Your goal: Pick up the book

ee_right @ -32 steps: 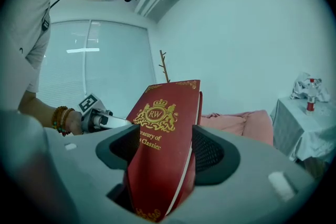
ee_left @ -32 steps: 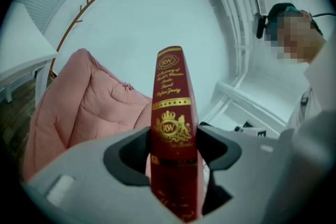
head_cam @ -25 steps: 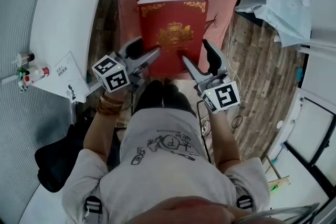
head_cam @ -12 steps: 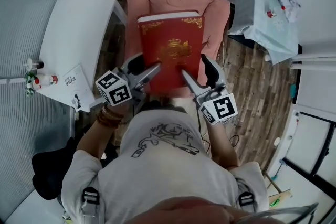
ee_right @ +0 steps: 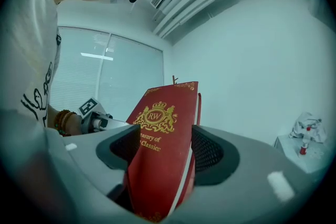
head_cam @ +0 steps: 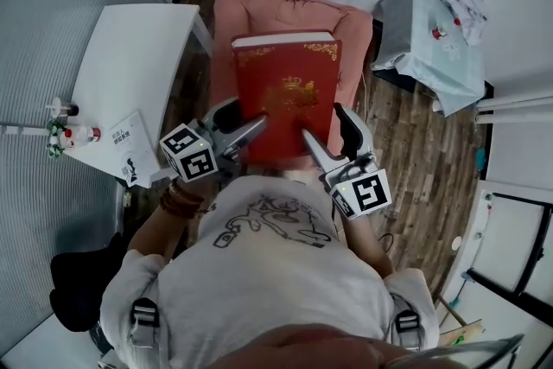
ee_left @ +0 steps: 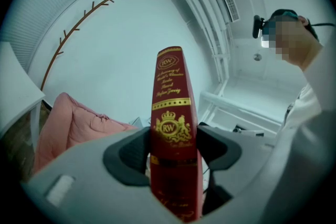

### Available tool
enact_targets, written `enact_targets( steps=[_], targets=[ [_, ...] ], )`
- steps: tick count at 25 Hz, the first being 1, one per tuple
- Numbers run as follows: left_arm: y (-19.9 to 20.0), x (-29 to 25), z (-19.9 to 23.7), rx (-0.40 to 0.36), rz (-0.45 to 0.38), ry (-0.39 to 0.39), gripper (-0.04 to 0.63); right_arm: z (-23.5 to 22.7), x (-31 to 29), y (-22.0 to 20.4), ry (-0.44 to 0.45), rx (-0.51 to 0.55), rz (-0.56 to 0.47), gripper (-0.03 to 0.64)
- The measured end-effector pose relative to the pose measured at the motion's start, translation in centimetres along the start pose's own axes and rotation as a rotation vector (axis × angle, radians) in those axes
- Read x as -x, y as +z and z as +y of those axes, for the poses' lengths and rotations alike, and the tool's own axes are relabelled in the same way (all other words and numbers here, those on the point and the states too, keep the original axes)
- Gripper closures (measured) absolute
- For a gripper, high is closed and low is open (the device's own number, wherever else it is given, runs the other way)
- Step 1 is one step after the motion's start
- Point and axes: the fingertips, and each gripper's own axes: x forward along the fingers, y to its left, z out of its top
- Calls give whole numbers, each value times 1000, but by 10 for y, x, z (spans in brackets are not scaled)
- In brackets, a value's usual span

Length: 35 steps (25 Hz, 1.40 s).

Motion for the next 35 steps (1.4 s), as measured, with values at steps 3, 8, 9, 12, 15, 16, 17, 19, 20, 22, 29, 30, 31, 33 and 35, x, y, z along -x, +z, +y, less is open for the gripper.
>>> enact_targets(
  steps=[3, 8, 9, 12, 15, 16, 17, 19, 20, 22, 29, 30, 31, 33, 35],
  targets=[
    [-2, -4, -15, 10, -11, -17, 325, 0, 15, 10, -7, 15, -18, 305],
    [1, -7, -24, 5, -21, -26, 325, 0, 22, 17, -25, 32, -27, 305],
    [1, -7, -24, 9, -23, -28, 325, 0, 22, 17, -27, 36, -27, 305],
    [-1, -7, -24, 15, -22, -28, 325, 0, 22, 16, -25, 52, -20, 305],
    [-2, -7, -22, 12, -19, -27, 326, 0, 22, 15, -23, 49, -19, 307],
    [-3, -8, -22, 9, -17, -27, 326, -1, 22, 14, -23, 47, -18, 307],
    [-3, -8, -22, 7, -16, -25, 326, -1, 22, 14, -24, 45, -18, 307],
    [-3, -8, -21, 9, -14, -22, 325, -1, 21, 12, -25, 41, -18, 307],
    [-3, -8, -21, 10, -14, -21, 325, -1, 21, 11, -25, 38, -17, 307],
    [-4, -9, -20, 13, -13, -20, 325, -2, 21, 10, -26, 38, -15, 308],
    [-5, -8, -19, 17, -10, -16, 325, -3, 20, 9, -29, 35, -12, 311],
    [-5, -8, -19, 17, -10, -15, 325, -2, 20, 9, -29, 33, -11, 310],
    [-5, -8, -19, 18, -9, -15, 327, -2, 20, 8, -30, 32, -11, 311],
    [-5, -8, -19, 19, -9, -16, 325, -3, 20, 8, -31, 34, -9, 311],
    [-5, -9, -19, 20, -10, -15, 325, -3, 20, 9, -30, 38, -8, 311]
  ],
)
